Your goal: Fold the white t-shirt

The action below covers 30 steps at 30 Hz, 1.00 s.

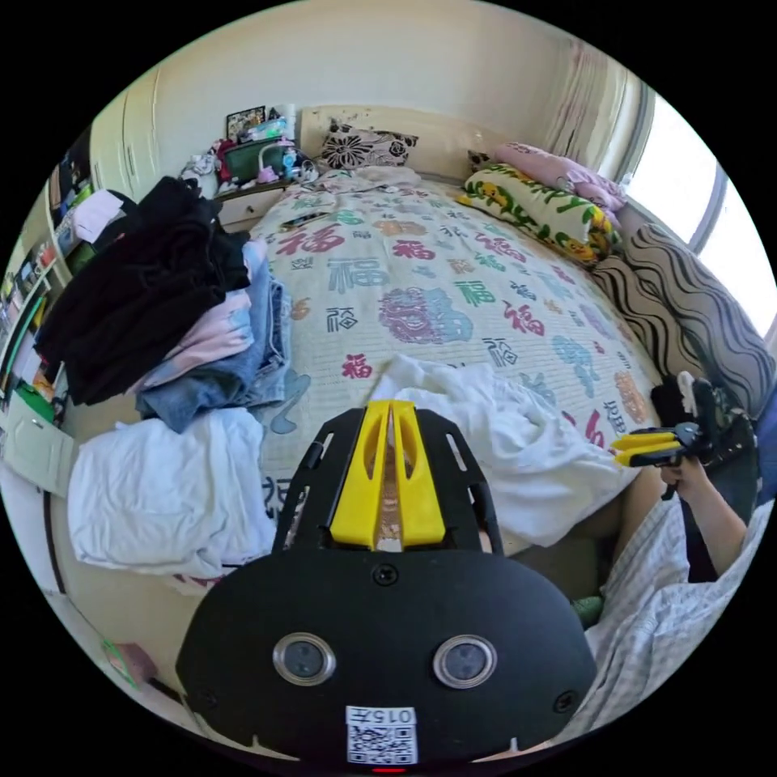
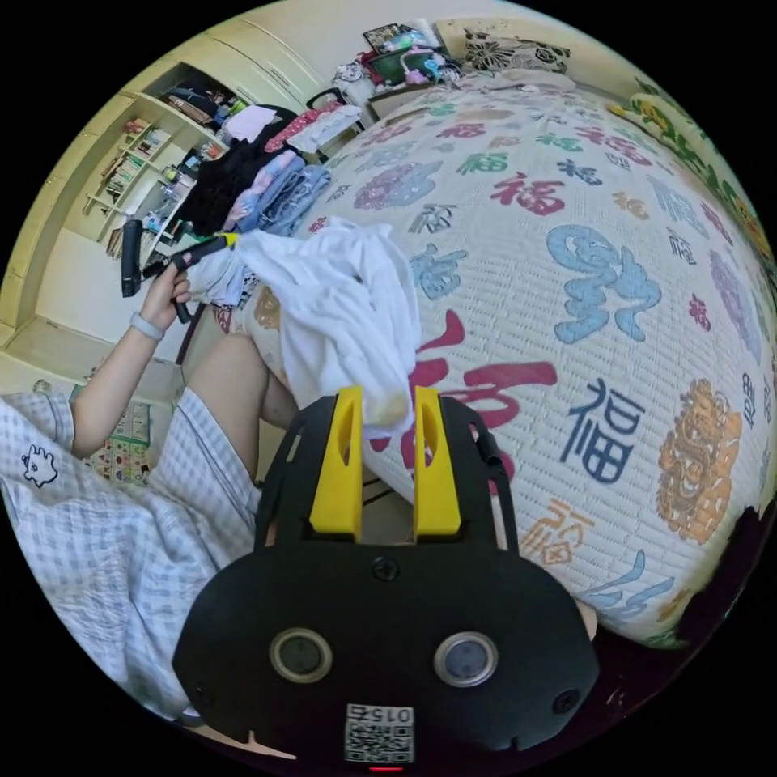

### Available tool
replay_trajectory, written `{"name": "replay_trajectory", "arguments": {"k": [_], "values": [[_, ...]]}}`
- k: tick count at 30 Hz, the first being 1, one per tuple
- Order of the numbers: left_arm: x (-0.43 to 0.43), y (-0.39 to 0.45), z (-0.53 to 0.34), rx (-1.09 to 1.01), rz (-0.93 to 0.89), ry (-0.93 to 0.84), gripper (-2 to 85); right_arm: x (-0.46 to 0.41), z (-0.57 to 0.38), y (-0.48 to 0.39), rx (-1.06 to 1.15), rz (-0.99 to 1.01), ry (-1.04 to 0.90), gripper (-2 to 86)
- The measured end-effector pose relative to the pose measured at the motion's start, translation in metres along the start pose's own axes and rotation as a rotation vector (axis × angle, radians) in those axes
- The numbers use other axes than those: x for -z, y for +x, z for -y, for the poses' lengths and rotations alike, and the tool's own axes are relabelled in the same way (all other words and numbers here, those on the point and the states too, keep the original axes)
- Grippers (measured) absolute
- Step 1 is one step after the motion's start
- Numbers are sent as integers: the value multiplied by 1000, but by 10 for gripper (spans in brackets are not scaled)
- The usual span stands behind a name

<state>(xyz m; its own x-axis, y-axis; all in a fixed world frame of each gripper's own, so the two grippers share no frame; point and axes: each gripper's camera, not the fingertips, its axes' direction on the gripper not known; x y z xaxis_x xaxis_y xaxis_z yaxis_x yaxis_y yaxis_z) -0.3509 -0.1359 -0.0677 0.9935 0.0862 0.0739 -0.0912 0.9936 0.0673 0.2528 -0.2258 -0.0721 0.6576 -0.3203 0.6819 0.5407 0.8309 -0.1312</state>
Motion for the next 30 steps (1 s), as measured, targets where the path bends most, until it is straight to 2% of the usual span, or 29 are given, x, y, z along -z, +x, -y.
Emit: {"name": "replay_trajectory", "arguments": {"k": [4, 6, 9, 12, 17, 20, 25, 30], "values": [[-5, 29, 2, -166, -66, 20, 11, -3, 23, -18, 138, -45, -1, 110], [-24, 44, 6, -331, -126, -95, 24, -15, 38, -22, 198, -109, -31, 112], [-37, 37, 5, -391, -205, -205, 48, -35, 56, -14, 196, 7, -134, 91], [-45, 31, 3, -434, -166, -254, 74, -48, 61, -10, 191, 45, -224, 66], [-88, 30, 8, -468, -215, -377, 76, -20, 37, -13, 189, 106, -150, 16], [-111, 36, 17, -481, -145, -432, 34, 17, 14, -10, 144, 121, -60, 5], [-57, 36, 41, -475, -371, -238, 7, 94, -29, -17, 145, -11, 112, 1], [30, 91, 35, -616, -646, -48, 2, 169, -50, -32, 191, -108, 361, 0]]}}
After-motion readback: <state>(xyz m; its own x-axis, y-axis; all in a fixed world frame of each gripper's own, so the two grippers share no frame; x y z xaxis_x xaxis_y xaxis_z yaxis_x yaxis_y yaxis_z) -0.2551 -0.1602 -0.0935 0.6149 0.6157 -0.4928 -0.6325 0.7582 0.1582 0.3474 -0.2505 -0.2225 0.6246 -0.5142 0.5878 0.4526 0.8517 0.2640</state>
